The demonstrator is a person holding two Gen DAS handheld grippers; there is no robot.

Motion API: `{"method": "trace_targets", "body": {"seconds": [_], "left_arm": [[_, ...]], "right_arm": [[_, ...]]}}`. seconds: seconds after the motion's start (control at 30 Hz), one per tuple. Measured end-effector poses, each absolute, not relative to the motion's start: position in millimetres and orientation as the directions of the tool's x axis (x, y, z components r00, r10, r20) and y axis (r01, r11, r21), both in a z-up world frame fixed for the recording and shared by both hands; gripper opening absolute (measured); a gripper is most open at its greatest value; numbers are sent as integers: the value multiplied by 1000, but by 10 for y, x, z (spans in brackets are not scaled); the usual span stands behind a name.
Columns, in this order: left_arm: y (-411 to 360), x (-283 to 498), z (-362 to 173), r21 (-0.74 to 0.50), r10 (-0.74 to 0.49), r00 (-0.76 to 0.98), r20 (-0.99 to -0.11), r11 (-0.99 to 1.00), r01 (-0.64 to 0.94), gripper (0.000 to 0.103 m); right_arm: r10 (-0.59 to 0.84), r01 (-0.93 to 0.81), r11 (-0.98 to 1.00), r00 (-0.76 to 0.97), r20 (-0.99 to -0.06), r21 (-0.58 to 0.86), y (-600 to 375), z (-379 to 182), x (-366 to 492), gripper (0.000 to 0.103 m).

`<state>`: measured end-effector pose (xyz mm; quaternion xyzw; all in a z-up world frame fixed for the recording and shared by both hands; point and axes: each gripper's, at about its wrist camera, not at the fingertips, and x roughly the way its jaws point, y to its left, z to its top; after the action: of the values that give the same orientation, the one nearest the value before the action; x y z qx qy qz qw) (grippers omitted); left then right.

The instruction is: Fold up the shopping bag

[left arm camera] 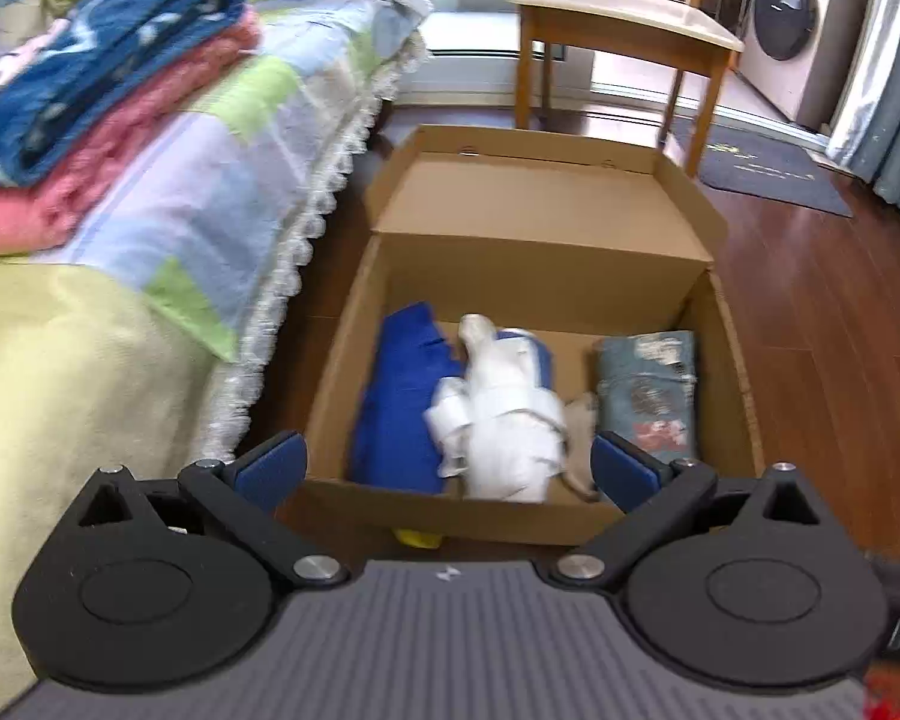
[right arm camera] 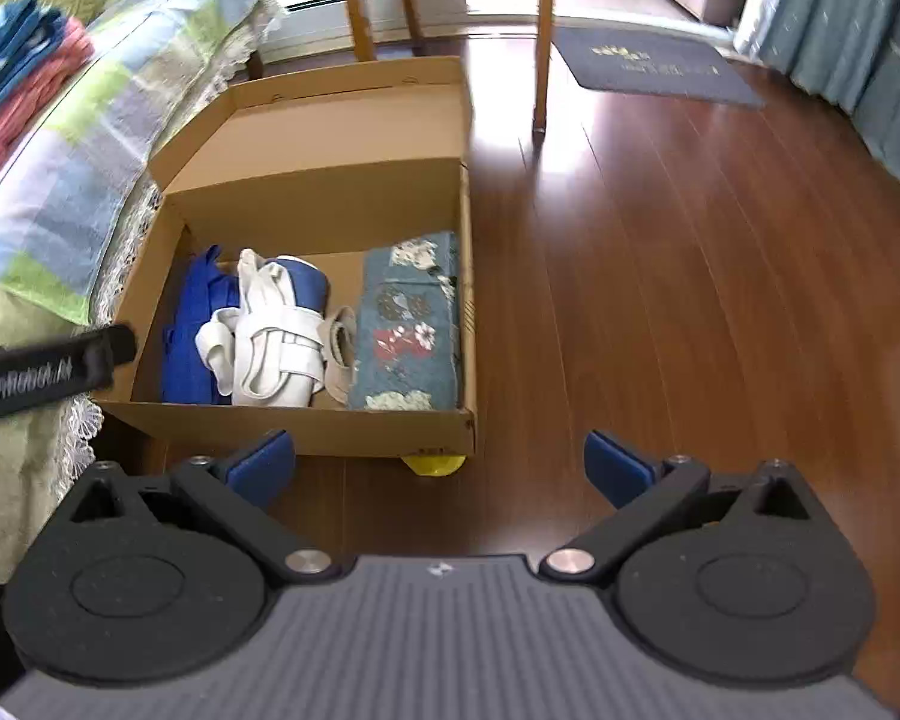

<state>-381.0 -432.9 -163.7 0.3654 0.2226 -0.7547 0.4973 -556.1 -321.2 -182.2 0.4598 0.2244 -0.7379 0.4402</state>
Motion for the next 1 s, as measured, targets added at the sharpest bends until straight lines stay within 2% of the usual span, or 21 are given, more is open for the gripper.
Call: {"method": "trace_targets", "body": {"seconds": [0.4, 0.6, 0.73, 1.0], "left_arm": [[-4262, -3151, -1534, 52, -624, -234, -745, -405, 913, 101], [-4310, -3152, -1573, 25, -609, -226, -761, -376, 926, 101], [-4286, -3306, -1610, 49, -600, -230, -767, -412, 910, 101], [-4304, -3527, -1829, 124, -538, -190, -822, -493, 861, 101]], "right_arm": [[-390, 898, -438, -219, -895, -29, -3629, -1772, -5196, 102], [-409, 907, -406, -288, -866, -110, -3658, -1898, -5073, 102], [-422, 908, -386, -329, -845, -161, -3676, -1983, -4996, 102], [-389, 888, -457, -240, -889, -39, -3672, -2192, -5170, 102]]}}
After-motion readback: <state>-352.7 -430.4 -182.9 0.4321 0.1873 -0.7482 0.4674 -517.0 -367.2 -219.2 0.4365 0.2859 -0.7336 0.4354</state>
